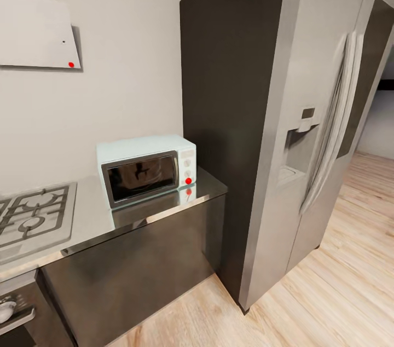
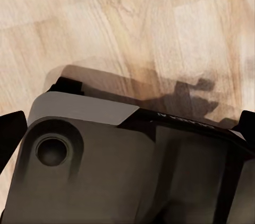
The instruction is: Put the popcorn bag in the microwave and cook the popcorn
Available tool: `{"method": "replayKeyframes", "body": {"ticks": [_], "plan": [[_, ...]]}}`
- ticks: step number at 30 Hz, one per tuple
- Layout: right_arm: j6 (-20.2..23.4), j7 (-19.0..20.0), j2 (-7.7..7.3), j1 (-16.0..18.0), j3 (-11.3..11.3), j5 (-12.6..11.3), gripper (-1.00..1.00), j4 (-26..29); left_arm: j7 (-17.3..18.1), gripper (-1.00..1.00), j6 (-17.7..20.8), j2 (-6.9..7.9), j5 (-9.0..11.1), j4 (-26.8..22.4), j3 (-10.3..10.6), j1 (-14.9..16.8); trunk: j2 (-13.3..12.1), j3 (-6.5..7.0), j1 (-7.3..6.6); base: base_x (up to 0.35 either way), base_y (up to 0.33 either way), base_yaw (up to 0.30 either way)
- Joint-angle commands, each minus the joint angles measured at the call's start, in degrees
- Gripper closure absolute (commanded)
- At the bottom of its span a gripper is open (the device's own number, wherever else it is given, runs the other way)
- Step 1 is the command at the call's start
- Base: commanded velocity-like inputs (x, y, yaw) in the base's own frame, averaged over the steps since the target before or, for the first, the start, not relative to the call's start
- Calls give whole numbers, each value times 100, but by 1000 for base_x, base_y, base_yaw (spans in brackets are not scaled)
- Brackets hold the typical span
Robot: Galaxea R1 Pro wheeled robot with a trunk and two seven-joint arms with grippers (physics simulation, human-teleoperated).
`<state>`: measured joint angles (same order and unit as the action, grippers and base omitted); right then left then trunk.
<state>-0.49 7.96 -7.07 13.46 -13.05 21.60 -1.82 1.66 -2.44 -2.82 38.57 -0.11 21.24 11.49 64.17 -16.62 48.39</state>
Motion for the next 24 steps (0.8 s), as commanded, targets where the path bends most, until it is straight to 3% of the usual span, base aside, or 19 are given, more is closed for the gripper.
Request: {"method": "replayKeyframes", "body": {"ticks": [1, 9, 24], "plan": [[-8, 12, -4, 7, -49, 46, -100, -12, 18, -100, -25, -3, 56, 11, 48, 4, 4, -7, 0, 0, 0, 0], [60, 12, 62, 7, -49, 46, -100, -12, 15, -100, -24, -14, 53, 11, 54, 2, 4, -7, 0, 0, 0, 36], [40, 10, 75, 7, -40, 63, -100, -12, 10, -100, -19, -17, 61, 11, 53, 2, 4, -7, 0, 0, 0, 269]]}}
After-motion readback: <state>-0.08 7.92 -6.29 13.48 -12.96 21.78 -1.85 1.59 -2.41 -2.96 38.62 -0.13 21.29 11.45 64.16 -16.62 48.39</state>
